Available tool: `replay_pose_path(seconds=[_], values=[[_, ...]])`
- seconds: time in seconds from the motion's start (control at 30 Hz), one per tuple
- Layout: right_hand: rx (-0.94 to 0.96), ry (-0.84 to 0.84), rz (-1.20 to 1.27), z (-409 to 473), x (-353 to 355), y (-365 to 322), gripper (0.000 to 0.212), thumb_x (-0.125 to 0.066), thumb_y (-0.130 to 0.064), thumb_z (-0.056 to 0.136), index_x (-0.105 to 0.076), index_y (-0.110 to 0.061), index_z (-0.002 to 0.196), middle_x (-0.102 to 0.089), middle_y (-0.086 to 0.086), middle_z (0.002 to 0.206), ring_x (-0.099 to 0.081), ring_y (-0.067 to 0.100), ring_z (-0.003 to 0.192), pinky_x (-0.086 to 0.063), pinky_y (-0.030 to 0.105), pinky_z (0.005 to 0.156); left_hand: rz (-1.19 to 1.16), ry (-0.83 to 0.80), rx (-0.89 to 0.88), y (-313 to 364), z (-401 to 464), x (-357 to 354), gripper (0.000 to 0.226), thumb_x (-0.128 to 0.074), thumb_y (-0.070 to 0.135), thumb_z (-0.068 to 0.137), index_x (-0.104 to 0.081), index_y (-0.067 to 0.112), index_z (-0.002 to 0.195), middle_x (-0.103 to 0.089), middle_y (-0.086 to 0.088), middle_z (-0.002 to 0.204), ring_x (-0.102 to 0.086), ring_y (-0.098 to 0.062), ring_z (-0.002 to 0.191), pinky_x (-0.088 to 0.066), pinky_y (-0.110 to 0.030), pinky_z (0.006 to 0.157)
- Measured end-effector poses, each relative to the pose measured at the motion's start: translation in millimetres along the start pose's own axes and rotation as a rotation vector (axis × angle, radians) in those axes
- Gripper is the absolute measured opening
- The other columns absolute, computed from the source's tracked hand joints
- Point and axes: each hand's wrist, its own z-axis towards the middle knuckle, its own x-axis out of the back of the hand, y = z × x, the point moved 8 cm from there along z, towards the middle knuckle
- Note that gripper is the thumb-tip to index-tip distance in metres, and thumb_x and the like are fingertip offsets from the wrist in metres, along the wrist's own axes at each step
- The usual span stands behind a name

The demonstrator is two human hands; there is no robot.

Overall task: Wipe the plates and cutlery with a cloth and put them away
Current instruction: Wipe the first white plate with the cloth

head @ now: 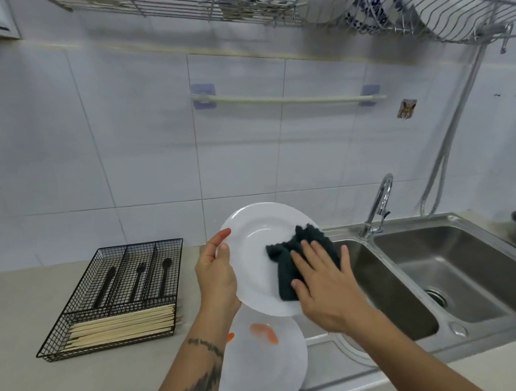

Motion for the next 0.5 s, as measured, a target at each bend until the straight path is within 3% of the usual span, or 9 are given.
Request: replay_pose_path(seconds=[0.07, 0.27, 0.4, 0.5], values=[[-0.037, 0.041, -0.027, 15, 2, 10, 0.075, -0.004, -0.053, 0.086, 0.001, -0.028, 0.156, 0.017, 0.002, 0.163, 0.017, 0.025, 0.149, 0.011, 0.058, 0.117, 0.071, -0.072, 0.006, -2, -8, -10, 0.034, -0.046, 0.012, 0.105, -0.075, 0.029, 0.102, -0.07, -0.003, 0.102, -0.066, -0.021, 0.085, -0.06, -0.04, 0.073], [0.273, 0.202, 0.0, 35, 24, -28, 0.07, -0.029, -0.041, 0.094, -0.001, -0.028, 0.157, 0.013, 0.001, 0.164, 0.016, 0.025, 0.15, 0.009, 0.05, 0.119, 0.155, -0.18, -0.039, -8, -19, -24, 0.036, -0.046, 0.008, 0.104, -0.073, 0.031, 0.111, -0.068, 0.008, 0.12, -0.06, -0.014, 0.12, -0.047, -0.04, 0.106], [0.161, 0.181, -0.043, 41, 18, -3, 0.069, -0.026, -0.045, 0.095, -0.002, -0.026, 0.157, 0.015, 0.002, 0.164, 0.017, 0.024, 0.149, 0.002, 0.057, 0.119, 0.066, -0.143, -0.025, 7, -9, -16, 0.035, -0.046, 0.009, 0.104, -0.074, 0.028, 0.112, -0.072, -0.006, 0.116, -0.068, -0.027, 0.108, -0.055, -0.049, 0.094], [0.057, 0.121, -0.046, 34, 4, 8, 0.071, -0.02, -0.048, 0.093, -0.004, -0.024, 0.157, 0.017, 0.005, 0.163, 0.019, 0.029, 0.149, -0.002, 0.06, 0.118, 0.04, -0.088, -0.023, 15, 2, -6, 0.033, -0.047, 0.01, 0.104, -0.075, 0.028, 0.111, -0.072, -0.005, 0.115, -0.068, -0.031, 0.103, -0.057, -0.053, 0.09]])
